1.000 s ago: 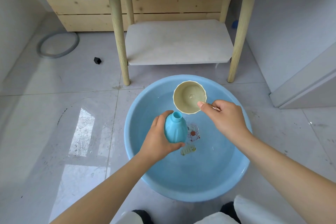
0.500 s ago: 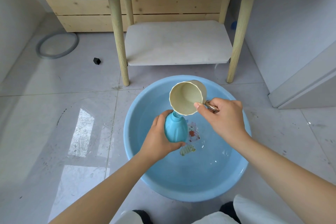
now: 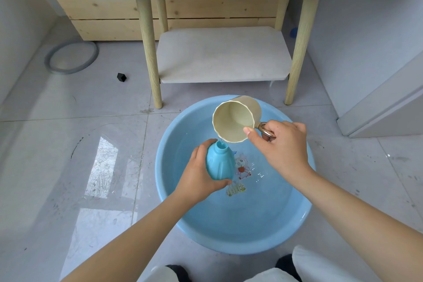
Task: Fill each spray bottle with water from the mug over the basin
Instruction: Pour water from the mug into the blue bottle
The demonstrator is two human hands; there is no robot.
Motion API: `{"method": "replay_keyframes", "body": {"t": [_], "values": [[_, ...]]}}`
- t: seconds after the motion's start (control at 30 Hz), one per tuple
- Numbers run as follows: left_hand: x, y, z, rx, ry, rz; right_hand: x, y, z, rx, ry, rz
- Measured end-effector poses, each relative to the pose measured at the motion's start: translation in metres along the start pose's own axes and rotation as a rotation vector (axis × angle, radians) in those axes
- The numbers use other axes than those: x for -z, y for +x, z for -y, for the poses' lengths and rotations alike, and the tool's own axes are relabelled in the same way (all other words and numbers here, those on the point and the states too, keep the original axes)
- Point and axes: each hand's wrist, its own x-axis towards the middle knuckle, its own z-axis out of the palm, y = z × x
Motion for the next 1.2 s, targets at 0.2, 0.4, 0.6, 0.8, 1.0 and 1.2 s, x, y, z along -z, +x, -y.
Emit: {"method": "replay_keyframes", "body": {"t": [0.2, 0.4, 0.6, 0.8, 1.0, 1.2], "values": [[0.0000, -0.0003, -0.0031, 0.004, -0.004, -0.001, -0.0018, 0.0007, -0.0009, 0.022, -0.028, -0.028], [-0.0001, 0.0001, -0.0017, 0.005, -0.004, 0.003, -0.0017, 0.0023, -0.0015, 0.031, -0.046, -0.059], [0.0006, 0.0000, 0.0007, 0.011, -0.009, -0.005, -0.0010, 0.0033, -0.0023, 0.057, -0.064, -0.090], [0.0003, 0.0000, -0.0009, 0.016, -0.008, 0.001, -0.0011, 0.0036, -0.0006, 0.078, -0.067, -0.115], [0.0007, 0.0003, 0.0007, 0.018, -0.002, 0.000, -0.0003, 0.0052, -0.0009, 0.097, -0.087, -0.122], [0.0003, 0.0004, -0.0008, 0.010, -0.008, -0.005, 0.0009, 0.0052, -0.0002, 0.117, -0.109, -0.120]]}}
